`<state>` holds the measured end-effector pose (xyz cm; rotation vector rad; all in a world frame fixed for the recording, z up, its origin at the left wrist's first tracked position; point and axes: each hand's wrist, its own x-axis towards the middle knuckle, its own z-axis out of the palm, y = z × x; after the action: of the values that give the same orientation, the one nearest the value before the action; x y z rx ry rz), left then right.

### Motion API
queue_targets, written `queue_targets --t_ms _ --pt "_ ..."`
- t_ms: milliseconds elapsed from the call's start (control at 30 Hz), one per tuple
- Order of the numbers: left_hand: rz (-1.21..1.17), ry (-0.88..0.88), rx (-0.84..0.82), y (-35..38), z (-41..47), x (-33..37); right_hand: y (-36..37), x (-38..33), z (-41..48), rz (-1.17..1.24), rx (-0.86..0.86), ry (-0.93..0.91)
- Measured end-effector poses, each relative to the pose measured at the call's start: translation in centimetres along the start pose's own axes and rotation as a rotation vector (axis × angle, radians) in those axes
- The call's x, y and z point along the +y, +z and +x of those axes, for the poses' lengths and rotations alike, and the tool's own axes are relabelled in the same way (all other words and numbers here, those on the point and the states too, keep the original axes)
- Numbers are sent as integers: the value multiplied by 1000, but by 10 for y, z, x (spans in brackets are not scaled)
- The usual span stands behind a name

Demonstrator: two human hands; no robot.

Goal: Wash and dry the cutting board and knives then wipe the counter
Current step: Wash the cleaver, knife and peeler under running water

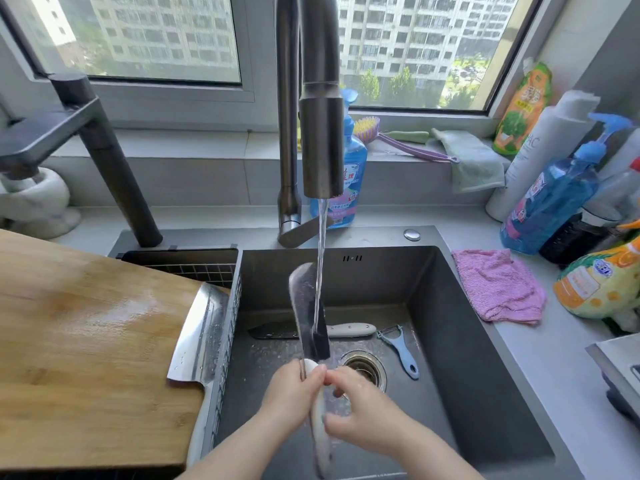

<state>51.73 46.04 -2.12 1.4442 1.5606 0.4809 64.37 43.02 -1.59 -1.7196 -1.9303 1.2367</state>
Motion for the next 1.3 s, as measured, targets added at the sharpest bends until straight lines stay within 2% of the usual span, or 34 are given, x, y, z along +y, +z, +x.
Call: queue_targets --t_ms 33,133,267,333,400,467,533,600,733,800,867,933,967,1033,1133,1167,1233,1300 --pt "34 4 17 -1 -1 -2 -6 -1 1 115 22 28" --pt "250 26 57 -5 -6 -5 -23 -8 7 444 262 139" --pt "520 128 73 -9 -11 2 -23 -26 14 716 237 188" --pt "641 165 95 -12 -14 8 -20 -31 16 869 291 225" --pt "783 264 218 -18 -14 13 -18 -31 18 1042 381 274" --pt "789 337 308 -24 -14 19 -18 -28 17 1174 399 282" --pt "709 315 205 -27 -11 13 -19 -25 17 1218 367 245" --pt "728 235 45 -30 -7 6 -22 -23 18 1229 368 221" --pt "716 152 -8 -42 -8 3 -21 -20 20 1235 345 229" --pt "747 172 31 -45 -9 1 -16 -16 22 1165 404 311" --pt "789 197 52 -49 -11 -1 -13 -8 21 1026 547 409" --pt "800 198 79 -51 -11 -6 -13 -8 16 734 690 404" --pt "805 202 93 -52 -11 -8 -10 -12 14 539 713 326" --pt "805 209 110 -52 -10 -11 0 -23 13 66 650 156" --pt "778 214 133 -54 -11 -8 22 -24 24 -603 448 -77" --pt "774 215 148 -54 -11 -8 26 -25 28 -732 401 -154" --pt "778 213 169 -57 -12 -8 15 -31 30 -829 269 -219" --pt "787 183 167 -60 -15 -11 3 -15 40 -883 267 -180"
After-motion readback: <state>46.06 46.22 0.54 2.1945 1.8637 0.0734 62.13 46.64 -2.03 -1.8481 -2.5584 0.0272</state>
